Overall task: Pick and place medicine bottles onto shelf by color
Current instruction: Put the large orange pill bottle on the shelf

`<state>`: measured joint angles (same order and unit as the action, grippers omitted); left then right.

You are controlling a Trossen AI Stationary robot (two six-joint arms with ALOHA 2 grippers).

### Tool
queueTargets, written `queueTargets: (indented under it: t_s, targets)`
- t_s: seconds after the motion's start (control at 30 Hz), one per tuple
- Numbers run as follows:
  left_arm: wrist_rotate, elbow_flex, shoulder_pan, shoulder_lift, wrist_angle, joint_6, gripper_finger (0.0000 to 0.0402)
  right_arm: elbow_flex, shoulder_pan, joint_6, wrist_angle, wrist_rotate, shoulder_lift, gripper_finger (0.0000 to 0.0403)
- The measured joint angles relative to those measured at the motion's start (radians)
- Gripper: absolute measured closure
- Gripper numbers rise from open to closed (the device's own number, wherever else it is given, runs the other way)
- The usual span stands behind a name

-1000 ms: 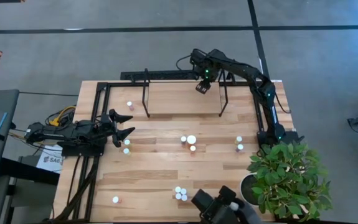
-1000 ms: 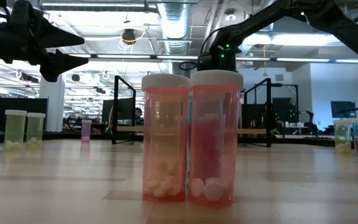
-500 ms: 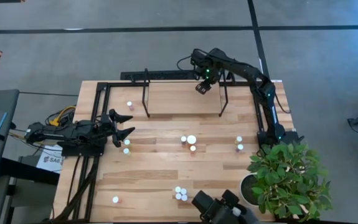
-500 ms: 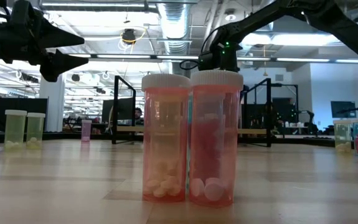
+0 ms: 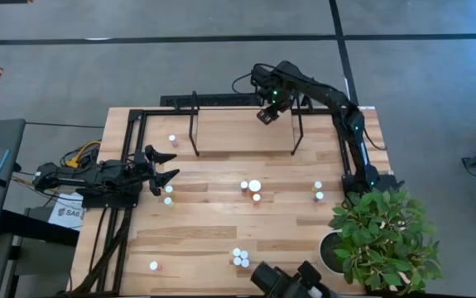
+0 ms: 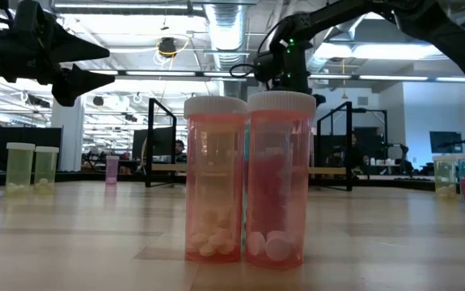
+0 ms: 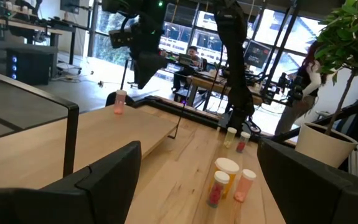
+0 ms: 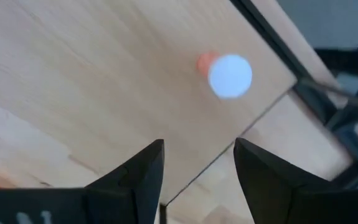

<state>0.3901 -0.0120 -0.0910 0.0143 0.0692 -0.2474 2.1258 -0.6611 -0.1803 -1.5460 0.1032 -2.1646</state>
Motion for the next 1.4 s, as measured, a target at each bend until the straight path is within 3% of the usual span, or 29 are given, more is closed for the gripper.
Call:
queueTargets:
  t_s: [0.33, 0.9, 1.1, 1.27, 1.4]
  targets:
    - [0.000, 0.000, 0.000, 0.000, 0.000, 0.000, 0.0090, 0.009, 0.063, -0.435, -0.025, -0.048, 0.000, 0.0186]
    - [0.001, 0.000, 0.000, 0.000, 0.000, 0.000, 0.0090, 0.002, 0.294, -0.715, -0.024, -0.177, 0.001, 0.0186]
    - [0.001, 0.000, 0.000, 0.000, 0.000, 0.000, 0.0090, -0.096, 0.427, -0.808, -0.021, -0.249, 0.043, 0.0180]
    - [0.000, 0.000, 0.000, 0.000, 0.000, 0.000, 0.0090, -0.236, 0.553, -0.899, -0.019, -0.244, 0.129, 0.0180]
    - [0.000, 0.000, 0.000, 0.000, 0.000, 0.000, 0.0090, -0.325, 0.622, -0.985, 0.111, -0.216, 0.209, 0.0187]
